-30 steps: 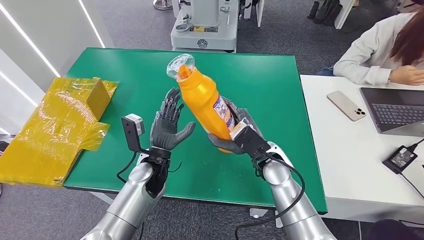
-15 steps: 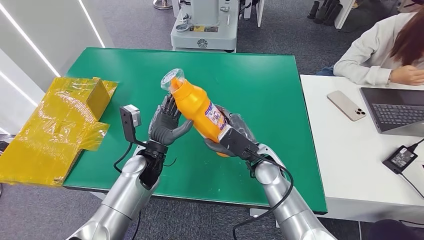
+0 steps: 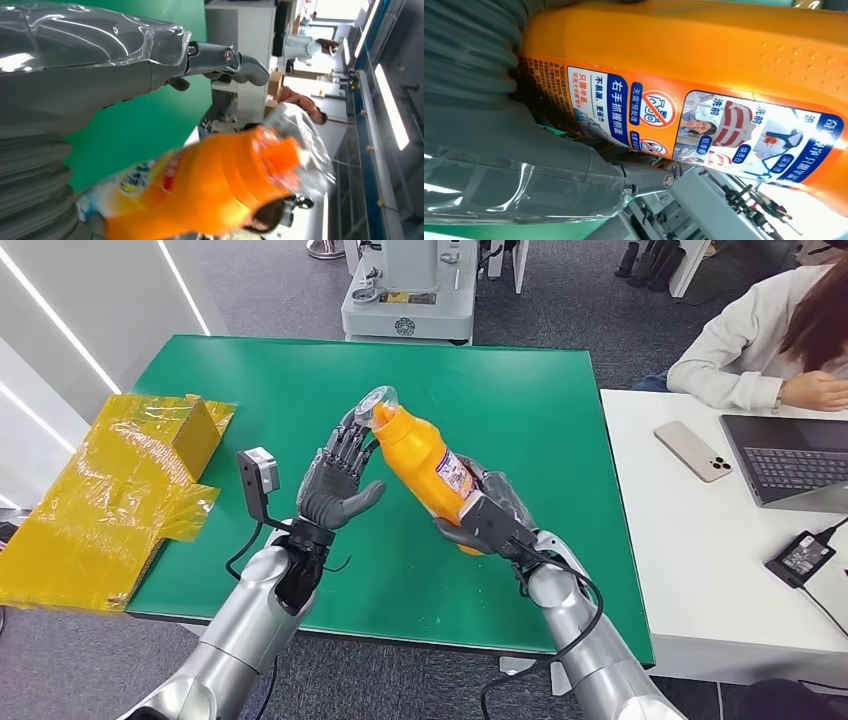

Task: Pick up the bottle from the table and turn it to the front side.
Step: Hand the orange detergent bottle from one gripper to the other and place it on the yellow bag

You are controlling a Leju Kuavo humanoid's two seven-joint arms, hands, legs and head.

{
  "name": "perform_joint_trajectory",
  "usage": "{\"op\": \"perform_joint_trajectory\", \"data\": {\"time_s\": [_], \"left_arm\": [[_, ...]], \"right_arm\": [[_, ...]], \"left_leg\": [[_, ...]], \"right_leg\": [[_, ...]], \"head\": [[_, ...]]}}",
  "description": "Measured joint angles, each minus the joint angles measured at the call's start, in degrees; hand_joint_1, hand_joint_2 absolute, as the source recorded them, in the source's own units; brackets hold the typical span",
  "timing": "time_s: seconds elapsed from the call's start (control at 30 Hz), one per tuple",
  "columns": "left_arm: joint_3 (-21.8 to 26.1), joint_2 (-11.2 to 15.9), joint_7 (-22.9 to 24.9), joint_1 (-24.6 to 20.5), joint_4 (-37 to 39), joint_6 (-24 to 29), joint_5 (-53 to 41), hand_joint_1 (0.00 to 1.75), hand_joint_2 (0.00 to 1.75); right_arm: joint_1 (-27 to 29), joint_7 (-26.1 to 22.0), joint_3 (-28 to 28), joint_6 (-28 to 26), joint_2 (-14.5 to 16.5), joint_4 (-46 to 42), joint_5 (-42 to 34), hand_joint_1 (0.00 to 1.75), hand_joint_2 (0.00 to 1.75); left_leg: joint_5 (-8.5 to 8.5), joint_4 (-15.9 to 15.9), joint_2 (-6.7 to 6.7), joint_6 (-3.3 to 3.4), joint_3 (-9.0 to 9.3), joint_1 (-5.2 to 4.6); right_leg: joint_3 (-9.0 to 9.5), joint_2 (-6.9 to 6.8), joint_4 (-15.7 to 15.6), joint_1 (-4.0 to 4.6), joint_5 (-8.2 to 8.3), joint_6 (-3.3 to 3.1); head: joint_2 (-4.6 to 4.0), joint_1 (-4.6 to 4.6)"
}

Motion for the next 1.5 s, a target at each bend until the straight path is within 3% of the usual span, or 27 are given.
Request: {"op": "perform_joint_trajectory", "data": {"time_s": [0.47,0.7,1.1,1.13,1.23,1.27,1.5], "left_arm": [[-2.8,-3.6,0.2,-2.0,2.3,-0.1,0.7,0.0,1.75],[-3.1,-3.9,0.0,-3.7,6.2,3.2,-1.2,0.0,1.75],[-3.8,-3.9,-0.6,-7.3,13.5,4.4,-5.4,0.0,1.75],[-3.8,-3.9,-0.8,-7.6,13.9,4.3,-5.3,0.14,1.75],[-3.8,-3.8,-1.1,-8.0,15.0,4.1,-5.0,1.4,1.75],[-3.8,-3.8,-1.2,-8.0,15.2,3.9,-4.6,1.67,1.75],[-3.7,-4.0,-1.3,-8.0,15.8,1.5,-1.5,1.63,1.75]], "right_arm": [[-0.1,-1.3,-0.2,-2.4,1.2,2.3,2.3,1.75,1.75],[0.1,-0.8,-0.3,-2.5,1.3,2.0,3.4,1.75,1.75],[0.1,-0.6,-0.3,-2.6,1.3,2.1,4.4,1.75,1.75],[0.1,-0.6,-0.3,-2.6,1.3,2.2,4.4,1.75,1.75],[0.1,-0.6,-0.3,-2.6,1.3,2.5,4.5,1.75,1.75],[0.0,-0.6,-0.3,-2.6,1.3,2.6,4.5,1.75,1.75],[-0.8,-0.8,-0.3,-2.5,1.3,3.8,4.9,1.75,1.75]], "left_leg": [[0.0,0.0,0.02,0.0,0.0,0.0],[0.0,0.0,0.01,0.0,0.01,0.0],[0.0,0.0,0.02,0.0,0.0,0.0],[0.0,0.0,0.02,0.0,0.0,0.0],[0.0,0.0,0.02,0.0,0.0,0.0],[0.0,0.0,0.02,0.0,0.0,0.0],[0.0,0.0,0.02,0.0,0.0,0.0]], "right_leg": [[0.0,0.01,0.0,0.0,0.0,0.0],[-0.01,0.02,0.0,0.0,0.0,0.0],[0.0,0.03,0.0,0.0,0.0,0.0],[0.0,0.03,0.0,0.0,0.0,0.0],[0.0,0.03,0.0,0.0,0.0,-0.01],[0.0,0.03,0.0,0.0,0.0,-0.01],[0.0,0.03,0.0,0.0,0.0,-0.01]], "head": [[0.0,-0.01],[0.0,-0.01],[0.0,-0.01],[0.0,-0.01],[0.0,0.0],[0.0,0.0],[0.0,-0.01]]}}
